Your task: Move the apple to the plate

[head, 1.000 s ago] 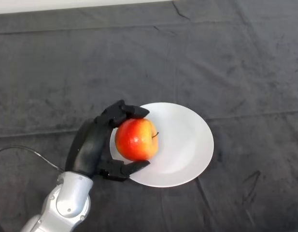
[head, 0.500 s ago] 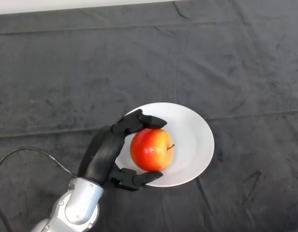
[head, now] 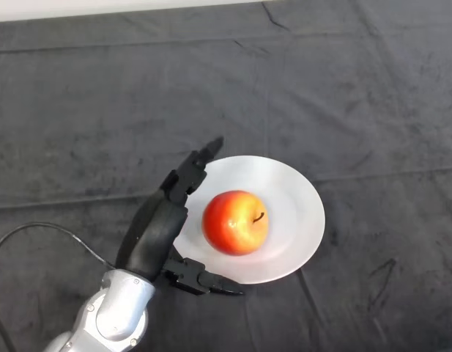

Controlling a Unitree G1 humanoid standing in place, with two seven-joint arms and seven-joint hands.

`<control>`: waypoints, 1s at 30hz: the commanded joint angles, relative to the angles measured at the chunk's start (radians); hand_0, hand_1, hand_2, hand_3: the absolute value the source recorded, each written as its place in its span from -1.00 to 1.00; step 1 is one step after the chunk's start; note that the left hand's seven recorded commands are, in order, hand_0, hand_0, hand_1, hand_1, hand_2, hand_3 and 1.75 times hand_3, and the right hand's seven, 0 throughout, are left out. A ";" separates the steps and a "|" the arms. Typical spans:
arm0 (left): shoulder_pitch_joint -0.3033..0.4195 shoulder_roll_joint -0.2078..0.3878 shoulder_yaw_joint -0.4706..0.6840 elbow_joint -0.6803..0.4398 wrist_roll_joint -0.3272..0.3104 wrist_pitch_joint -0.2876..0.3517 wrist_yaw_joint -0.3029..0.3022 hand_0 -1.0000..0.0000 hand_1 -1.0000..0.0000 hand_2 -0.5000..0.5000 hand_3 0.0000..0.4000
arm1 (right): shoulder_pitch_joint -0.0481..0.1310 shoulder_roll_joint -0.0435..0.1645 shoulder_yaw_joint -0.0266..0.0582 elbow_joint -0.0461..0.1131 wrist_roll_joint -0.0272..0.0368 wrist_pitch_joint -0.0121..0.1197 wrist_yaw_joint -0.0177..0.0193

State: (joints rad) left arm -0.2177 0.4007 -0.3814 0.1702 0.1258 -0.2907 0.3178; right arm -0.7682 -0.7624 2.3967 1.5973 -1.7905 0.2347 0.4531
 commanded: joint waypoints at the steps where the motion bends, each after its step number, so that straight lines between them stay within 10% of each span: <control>1: -0.037 0.052 0.046 -0.025 -0.020 -0.032 0.026 1.00 1.00 0.00 -1.00 | -0.043 -0.018 0.0094 -0.032 0.0039 -0.004 0.0132; 30: -0.101 0.109 0.424 0.269 -0.104 -0.224 0.213 1.00 1.00 0.00 -1.00 | -0.043 -0.018 0.0097 -0.032 0.0038 -0.004 0.0131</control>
State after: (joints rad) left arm -0.2609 0.4536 0.0207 0.4082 0.0208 -0.4898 0.5160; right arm -0.7682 -0.7623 2.3966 1.5973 -1.7905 0.2346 0.4531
